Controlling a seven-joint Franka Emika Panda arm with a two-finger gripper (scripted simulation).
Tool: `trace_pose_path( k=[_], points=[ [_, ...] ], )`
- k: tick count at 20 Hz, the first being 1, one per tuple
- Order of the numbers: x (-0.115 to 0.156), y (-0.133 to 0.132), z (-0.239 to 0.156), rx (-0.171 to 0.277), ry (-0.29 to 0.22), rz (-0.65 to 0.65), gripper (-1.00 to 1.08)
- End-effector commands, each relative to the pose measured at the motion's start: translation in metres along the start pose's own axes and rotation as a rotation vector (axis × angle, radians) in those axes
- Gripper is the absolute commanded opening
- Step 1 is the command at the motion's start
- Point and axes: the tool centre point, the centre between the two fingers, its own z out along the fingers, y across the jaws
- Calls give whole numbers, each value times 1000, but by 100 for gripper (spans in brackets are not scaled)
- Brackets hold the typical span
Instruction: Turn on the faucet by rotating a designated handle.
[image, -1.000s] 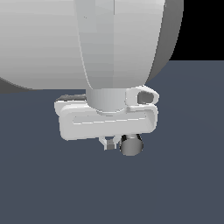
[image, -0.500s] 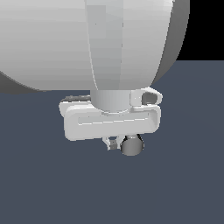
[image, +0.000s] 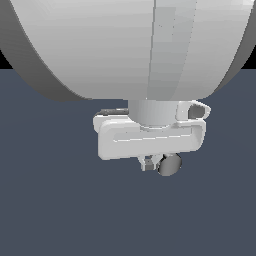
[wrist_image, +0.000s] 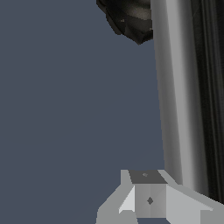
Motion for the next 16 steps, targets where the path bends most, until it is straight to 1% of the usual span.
trace_pose_path(
  k=[1, 16],
  points=[
    [9, 18, 0, -6, 12, 8, -100],
    [13, 81, 0, -6, 11, 7, -100]
  ],
)
